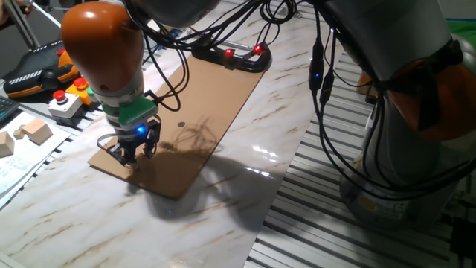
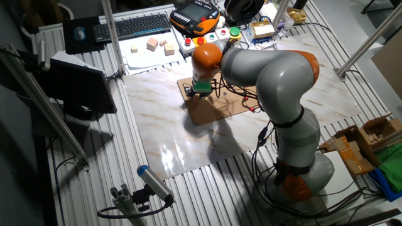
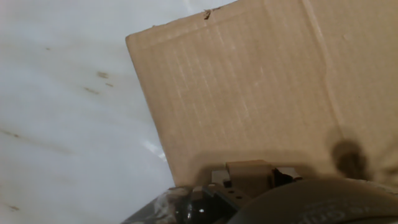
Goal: Hold a small block with the gripper and sweep it from left to right on the table
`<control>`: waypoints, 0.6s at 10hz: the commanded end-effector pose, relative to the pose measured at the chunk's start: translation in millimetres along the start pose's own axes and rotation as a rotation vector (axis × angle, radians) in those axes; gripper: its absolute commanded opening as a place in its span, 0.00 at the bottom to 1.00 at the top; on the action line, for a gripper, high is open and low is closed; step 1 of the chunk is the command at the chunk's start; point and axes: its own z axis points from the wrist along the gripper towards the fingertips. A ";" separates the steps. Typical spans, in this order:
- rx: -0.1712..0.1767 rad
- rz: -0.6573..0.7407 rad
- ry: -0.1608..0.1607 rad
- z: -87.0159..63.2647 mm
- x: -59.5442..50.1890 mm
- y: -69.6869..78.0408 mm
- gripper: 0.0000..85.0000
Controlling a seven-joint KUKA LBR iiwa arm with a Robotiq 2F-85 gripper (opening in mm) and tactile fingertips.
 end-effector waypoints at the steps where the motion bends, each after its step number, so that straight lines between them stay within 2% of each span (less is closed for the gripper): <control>1: -0.001 0.004 0.003 -1.7 -0.6 -0.9 0.51; 6: -0.012 0.018 0.014 -12.0 -4.7 -6.6 0.50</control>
